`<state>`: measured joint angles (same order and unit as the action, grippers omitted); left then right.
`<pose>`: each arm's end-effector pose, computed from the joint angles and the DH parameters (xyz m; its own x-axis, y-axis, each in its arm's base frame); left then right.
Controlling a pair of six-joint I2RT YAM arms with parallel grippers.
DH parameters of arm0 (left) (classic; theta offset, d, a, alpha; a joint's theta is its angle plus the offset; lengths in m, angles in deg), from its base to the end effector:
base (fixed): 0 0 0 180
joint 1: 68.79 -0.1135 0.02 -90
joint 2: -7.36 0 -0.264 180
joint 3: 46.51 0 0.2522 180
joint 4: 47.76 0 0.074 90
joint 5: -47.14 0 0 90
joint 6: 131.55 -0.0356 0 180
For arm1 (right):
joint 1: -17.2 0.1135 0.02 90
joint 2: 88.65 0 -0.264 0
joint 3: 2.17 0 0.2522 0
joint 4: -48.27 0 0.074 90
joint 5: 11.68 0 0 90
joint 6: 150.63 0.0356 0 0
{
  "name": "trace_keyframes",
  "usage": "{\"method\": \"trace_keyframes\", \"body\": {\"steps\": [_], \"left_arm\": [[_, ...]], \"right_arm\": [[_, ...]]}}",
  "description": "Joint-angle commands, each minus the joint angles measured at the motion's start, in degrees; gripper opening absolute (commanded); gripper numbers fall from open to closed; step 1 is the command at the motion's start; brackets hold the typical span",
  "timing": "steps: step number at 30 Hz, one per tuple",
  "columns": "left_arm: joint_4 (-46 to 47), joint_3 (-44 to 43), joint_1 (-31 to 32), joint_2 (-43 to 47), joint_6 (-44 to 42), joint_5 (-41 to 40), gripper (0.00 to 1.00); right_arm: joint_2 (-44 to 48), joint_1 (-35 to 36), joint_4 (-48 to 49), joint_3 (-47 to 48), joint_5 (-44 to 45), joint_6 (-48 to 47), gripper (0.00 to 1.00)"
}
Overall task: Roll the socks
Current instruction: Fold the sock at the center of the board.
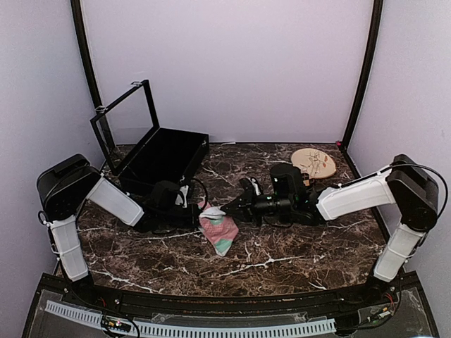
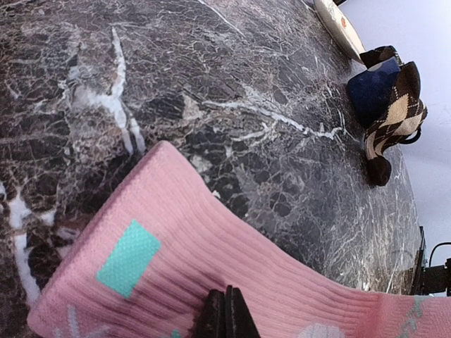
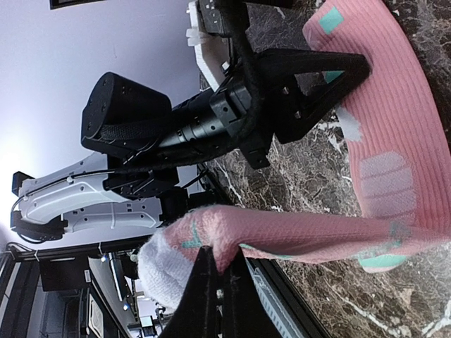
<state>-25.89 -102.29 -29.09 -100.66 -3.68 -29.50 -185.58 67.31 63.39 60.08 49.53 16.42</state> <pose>0.2639 -0.2298 0.1102 -0.7827 -0.1264 -0.6094 0.3729 0.6887 -0.6219 0.2167 0.2860 0.1969 -0.9871 0.1508 -0.0540 -0.0067 0.2983 0.9545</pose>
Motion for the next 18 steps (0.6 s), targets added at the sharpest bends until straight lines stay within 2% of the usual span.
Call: {"method": "trace_keyframes", "body": {"steps": [1, 11, 18], "left_arm": [[-0.81, 2.27, -0.23, 2.52, 2.61, 1.24, 0.00], [4.66, 7.23, -0.47, 6.18, 8.15, -0.83, 0.00], [2.56, 9.84, -1.14, 15.16, 9.11, -5.91, 0.00]], "right_arm": [[-2.84, -0.68, 6.12, 2.78, -0.11, 0.52, 0.00], [-7.78, -1.20, 8.71, 7.10, -1.34, 1.05, 0.00], [-9.28, -1.23, 9.60, 7.36, -2.51, 1.03, 0.00]]}}
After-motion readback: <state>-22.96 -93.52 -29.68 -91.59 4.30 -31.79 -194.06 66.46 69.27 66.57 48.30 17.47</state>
